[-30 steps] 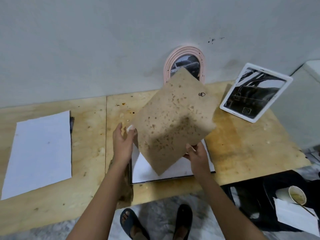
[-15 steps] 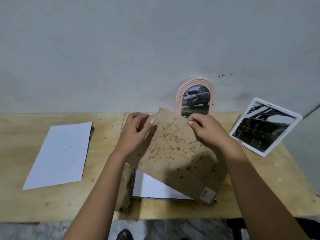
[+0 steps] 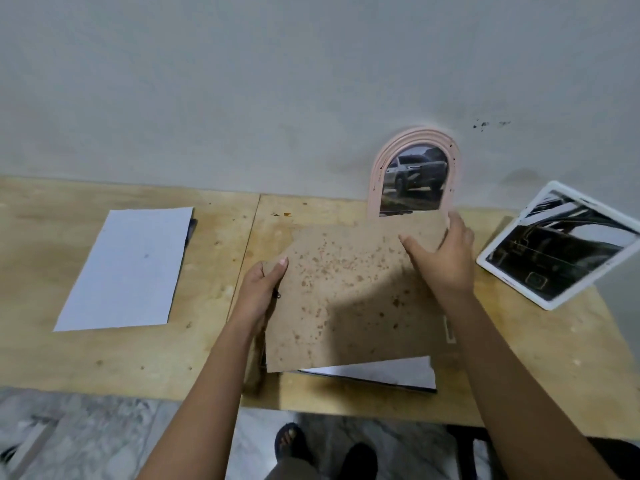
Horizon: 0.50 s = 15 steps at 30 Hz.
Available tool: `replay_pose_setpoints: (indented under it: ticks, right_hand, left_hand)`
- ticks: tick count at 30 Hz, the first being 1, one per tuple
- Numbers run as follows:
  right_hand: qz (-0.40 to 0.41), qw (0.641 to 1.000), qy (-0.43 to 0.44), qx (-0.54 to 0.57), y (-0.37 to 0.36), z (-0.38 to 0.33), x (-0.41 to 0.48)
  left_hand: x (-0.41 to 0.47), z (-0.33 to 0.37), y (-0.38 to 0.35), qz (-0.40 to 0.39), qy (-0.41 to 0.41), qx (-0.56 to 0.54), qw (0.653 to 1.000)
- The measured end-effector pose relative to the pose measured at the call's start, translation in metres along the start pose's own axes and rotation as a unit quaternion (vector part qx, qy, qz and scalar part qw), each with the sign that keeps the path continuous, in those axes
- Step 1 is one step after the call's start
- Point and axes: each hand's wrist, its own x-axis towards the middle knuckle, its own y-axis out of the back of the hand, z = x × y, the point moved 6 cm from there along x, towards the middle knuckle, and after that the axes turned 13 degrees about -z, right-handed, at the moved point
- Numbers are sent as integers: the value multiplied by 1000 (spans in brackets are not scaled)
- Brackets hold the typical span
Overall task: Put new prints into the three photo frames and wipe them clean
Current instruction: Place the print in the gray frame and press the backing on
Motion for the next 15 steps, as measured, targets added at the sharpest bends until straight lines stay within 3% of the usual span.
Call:
replay_pose_setpoints:
  ticks: [3, 6, 9, 15]
  right_hand:
    - [-53, 982, -118, 137, -30, 48, -8]
    - [-58, 965, -217, 134, -58, 91, -21]
    - [-24, 963, -231, 136, -74, 115, -28]
    - [33, 973, -197, 114, -88, 119, -21]
  left_hand:
    - [7, -16, 9, 37, 38, 63, 997]
    - [16, -45, 21, 39, 90, 117, 988]
    - [24, -64, 28, 32, 105, 205, 973]
    - [35, -59, 28, 18, 39, 261, 964]
